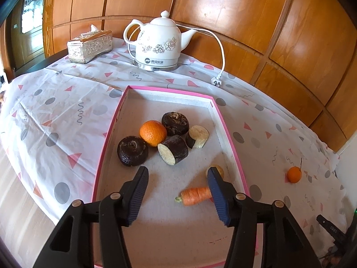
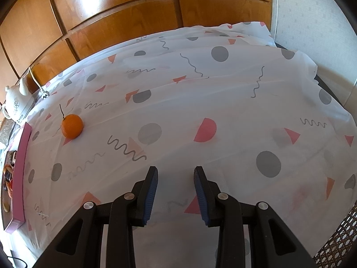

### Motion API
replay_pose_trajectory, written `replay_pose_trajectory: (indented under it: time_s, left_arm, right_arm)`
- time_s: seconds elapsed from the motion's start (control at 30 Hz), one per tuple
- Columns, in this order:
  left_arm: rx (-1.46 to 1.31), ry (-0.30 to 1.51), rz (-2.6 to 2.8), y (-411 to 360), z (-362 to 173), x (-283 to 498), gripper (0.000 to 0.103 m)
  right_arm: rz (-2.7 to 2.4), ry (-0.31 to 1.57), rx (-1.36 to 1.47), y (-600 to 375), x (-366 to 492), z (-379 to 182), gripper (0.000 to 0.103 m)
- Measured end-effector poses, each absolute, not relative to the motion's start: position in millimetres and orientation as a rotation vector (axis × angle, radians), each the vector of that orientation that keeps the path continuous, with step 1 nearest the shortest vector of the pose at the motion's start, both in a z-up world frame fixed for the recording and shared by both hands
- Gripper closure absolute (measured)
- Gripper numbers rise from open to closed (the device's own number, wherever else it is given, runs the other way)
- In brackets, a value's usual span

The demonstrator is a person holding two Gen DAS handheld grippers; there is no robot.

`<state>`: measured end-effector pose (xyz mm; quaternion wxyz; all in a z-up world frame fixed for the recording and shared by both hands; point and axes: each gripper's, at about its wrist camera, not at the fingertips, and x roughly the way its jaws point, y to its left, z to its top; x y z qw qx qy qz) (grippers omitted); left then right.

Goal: Organize fruits
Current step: 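Carry the root slice with the left tool into the tray, release, then reach the right tool to the mandarin orange and grasp it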

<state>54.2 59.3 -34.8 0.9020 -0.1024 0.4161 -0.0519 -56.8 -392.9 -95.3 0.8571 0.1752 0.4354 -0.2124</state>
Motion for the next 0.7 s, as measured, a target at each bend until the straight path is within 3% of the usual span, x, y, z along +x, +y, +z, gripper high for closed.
replay_pose_trajectory:
  time_s: [0.7]
  left_arm:
    - [-0.234, 0.800, -0.004, 86, -26, 28, 0.025]
  right_arm:
    - [-0.257, 0.937, 0.307, -352, -13, -84, 0.069]
